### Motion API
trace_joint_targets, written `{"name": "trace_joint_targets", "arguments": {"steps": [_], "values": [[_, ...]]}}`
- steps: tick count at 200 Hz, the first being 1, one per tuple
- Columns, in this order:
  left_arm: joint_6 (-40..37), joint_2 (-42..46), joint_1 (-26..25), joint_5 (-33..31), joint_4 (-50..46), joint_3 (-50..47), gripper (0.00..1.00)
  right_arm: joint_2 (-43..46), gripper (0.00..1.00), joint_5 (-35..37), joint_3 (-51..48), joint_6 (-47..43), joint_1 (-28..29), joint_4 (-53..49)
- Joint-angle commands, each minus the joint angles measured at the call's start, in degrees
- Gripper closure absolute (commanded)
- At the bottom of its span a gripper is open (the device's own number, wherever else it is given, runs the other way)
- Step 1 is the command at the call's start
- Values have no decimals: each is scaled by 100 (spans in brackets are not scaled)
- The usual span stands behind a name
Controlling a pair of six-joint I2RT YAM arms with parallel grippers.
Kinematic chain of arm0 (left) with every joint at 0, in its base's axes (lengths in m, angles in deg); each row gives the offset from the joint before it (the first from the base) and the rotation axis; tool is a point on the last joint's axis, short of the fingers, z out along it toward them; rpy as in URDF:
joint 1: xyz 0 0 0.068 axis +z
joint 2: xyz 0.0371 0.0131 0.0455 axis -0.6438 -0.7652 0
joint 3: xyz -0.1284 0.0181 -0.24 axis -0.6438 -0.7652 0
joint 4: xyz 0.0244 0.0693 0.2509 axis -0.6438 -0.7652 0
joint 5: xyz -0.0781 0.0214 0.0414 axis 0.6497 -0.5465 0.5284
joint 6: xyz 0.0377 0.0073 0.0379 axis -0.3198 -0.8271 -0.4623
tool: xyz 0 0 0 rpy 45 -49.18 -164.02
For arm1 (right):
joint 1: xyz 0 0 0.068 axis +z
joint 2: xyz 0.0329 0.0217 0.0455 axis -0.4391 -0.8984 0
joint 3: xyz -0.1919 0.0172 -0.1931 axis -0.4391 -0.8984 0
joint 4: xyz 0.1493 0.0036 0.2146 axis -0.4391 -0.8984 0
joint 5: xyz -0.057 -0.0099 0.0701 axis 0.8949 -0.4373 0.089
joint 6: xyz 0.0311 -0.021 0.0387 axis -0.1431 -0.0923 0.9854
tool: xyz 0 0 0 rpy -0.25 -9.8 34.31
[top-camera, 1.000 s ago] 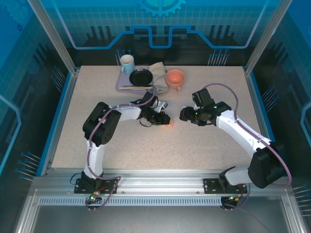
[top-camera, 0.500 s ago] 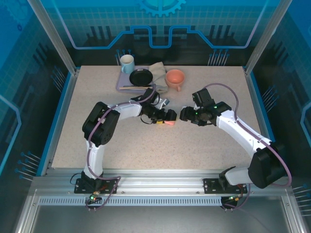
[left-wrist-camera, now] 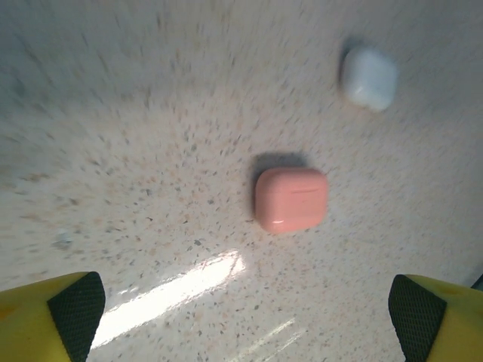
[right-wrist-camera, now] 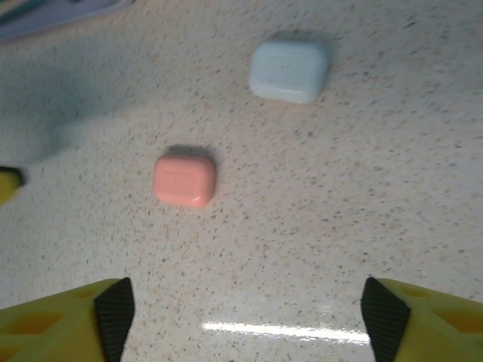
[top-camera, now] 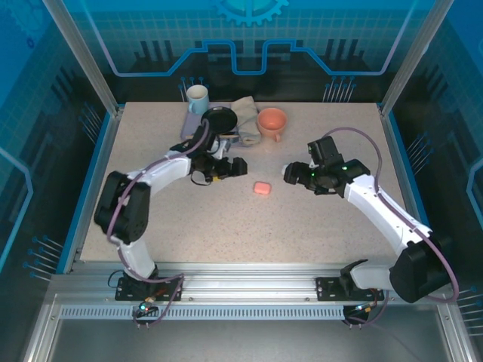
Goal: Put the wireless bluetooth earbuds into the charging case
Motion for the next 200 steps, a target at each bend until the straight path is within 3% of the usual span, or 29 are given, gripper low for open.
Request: {"name": "trace_joint_targets", "arguments": {"steps": [1,10,44,66,109,130,153,200], "values": [[-320,902,55,-590,-306,-46,1,271,9,209,123,-189,-326,-205],[-380,1215,99,-814,-304,-110,1,372,0,318,112,-231,-464,-233],[-855,2375,222,-1772,159,-706,1,690,0,782,103,-423,-1029,-218],[-1421,3131,221,-2267,956,-1486,1,712,0,1569,59,-479,-1143,-174],[-2327,4380,309,-3723,2656,-3229,1,1100,0,2848,-1193,-963,-1136,1547],[-2537,4372,551,-3747,2923,-3583,1,982,0,3188,-1567,-1434,-1137,2158],[-2592,4077,786,-3984,3847,-4176,1,671,0,3726,-1970,-1804,-1143,2979],[-2202,3193,1451,-3720,5608,-5092,1,-146,0,3687,-3071,-2857,-1233,5690]]}}
